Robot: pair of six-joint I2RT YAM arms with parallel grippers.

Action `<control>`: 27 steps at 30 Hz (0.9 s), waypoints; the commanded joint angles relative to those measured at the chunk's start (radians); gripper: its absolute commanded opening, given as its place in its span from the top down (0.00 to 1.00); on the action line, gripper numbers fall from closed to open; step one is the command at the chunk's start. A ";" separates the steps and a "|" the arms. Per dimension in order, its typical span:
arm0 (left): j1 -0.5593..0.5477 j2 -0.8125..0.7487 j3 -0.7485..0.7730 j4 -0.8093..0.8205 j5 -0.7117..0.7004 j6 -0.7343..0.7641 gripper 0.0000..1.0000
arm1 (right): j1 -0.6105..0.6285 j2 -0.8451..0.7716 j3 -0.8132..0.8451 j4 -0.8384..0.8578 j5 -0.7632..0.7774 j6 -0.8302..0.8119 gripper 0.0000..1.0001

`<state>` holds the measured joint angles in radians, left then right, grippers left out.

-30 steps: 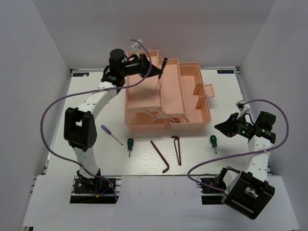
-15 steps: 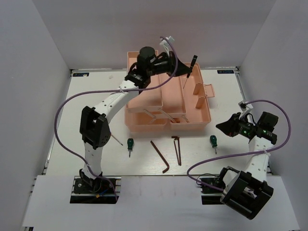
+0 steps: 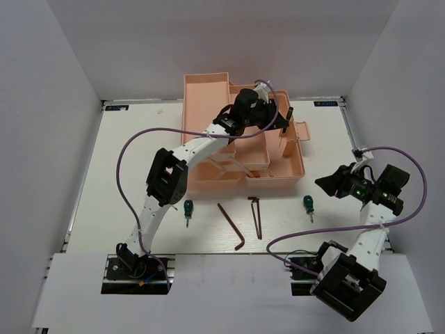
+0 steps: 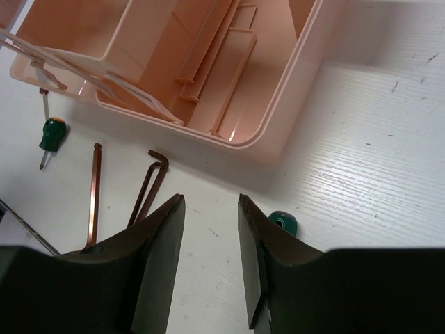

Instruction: Sort the tools into containers

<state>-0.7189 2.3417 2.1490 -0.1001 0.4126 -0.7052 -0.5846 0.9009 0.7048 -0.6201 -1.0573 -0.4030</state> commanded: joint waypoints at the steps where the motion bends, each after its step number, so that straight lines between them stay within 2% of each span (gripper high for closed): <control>1: -0.011 -0.091 -0.006 -0.045 -0.083 0.024 0.70 | -0.018 -0.020 -0.002 0.008 -0.023 -0.005 0.56; 4: -0.011 -0.101 0.003 -0.087 -0.097 0.050 0.49 | -0.030 -0.025 -0.001 0.002 -0.033 -0.008 0.53; 7: -0.011 -0.101 0.070 -0.124 -0.097 0.061 0.39 | -0.040 -0.020 0.002 -0.001 -0.044 -0.008 0.52; 11: -0.020 -0.107 0.095 -0.107 -0.051 0.061 0.38 | -0.052 -0.023 0.004 -0.013 -0.056 -0.010 0.50; 13: -0.030 -0.165 0.077 -0.092 -0.041 0.084 0.44 | -0.061 -0.025 0.007 -0.015 -0.061 -0.013 0.56; 14: -0.052 -0.198 0.062 -0.092 -0.041 0.105 0.58 | -0.061 -0.023 0.004 -0.020 -0.070 -0.014 0.62; 15: -0.062 -0.238 0.043 -0.101 -0.066 0.133 0.68 | -0.063 -0.023 0.004 -0.020 -0.073 -0.014 0.91; 16: -0.071 -0.287 -0.025 -0.111 -0.089 0.204 0.77 | -0.063 -0.020 0.005 -0.020 -0.076 -0.014 1.00; 17: -0.082 -0.411 -0.072 -0.137 -0.119 0.242 0.86 | -0.063 -0.020 0.008 -0.021 -0.079 -0.014 1.00; 18: -0.103 -0.485 -0.128 -0.157 -0.232 0.275 1.00 | -0.063 -0.016 0.009 -0.027 -0.084 -0.014 1.00; 19: -0.112 -0.566 -0.268 -0.171 -0.298 0.309 1.00 | -0.061 -0.013 0.018 -0.035 -0.095 -0.016 1.00; 20: -0.122 -0.649 -0.343 -0.212 -0.370 0.352 1.00 | -0.060 0.003 0.022 -0.039 -0.104 -0.016 1.00; 21: -0.122 -0.814 -0.418 -0.245 -0.541 0.352 1.00 | -0.058 0.010 0.033 -0.044 -0.113 0.006 1.00; 22: -0.122 -0.896 -0.569 -0.280 -0.633 0.333 1.00 | -0.052 0.019 0.048 -0.046 -0.125 0.025 0.99; 23: -0.122 -0.974 -0.648 -0.373 -0.725 0.244 0.96 | -0.046 0.059 0.070 -0.047 -0.136 0.044 0.93; 24: -0.107 -1.051 -0.725 -0.412 -0.856 0.184 0.84 | -0.041 0.076 0.084 -0.059 -0.147 0.044 0.87; 25: -0.091 -1.197 -0.876 -0.443 -0.921 0.138 0.44 | -0.028 0.093 0.099 -0.096 -0.161 0.026 0.83; 26: -0.091 -1.257 -0.935 -0.484 -1.031 0.043 0.29 | -0.023 0.119 0.134 -0.116 -0.170 0.024 0.75; 27: -0.091 -1.309 -0.983 -0.568 -1.052 0.008 0.22 | -0.018 0.136 0.139 -0.115 -0.168 0.029 0.74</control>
<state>-0.8394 1.1324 1.3277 -0.4183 -0.2882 -0.5415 -0.6189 1.0027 0.7689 -0.6888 -1.1618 -0.3779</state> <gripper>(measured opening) 0.727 0.244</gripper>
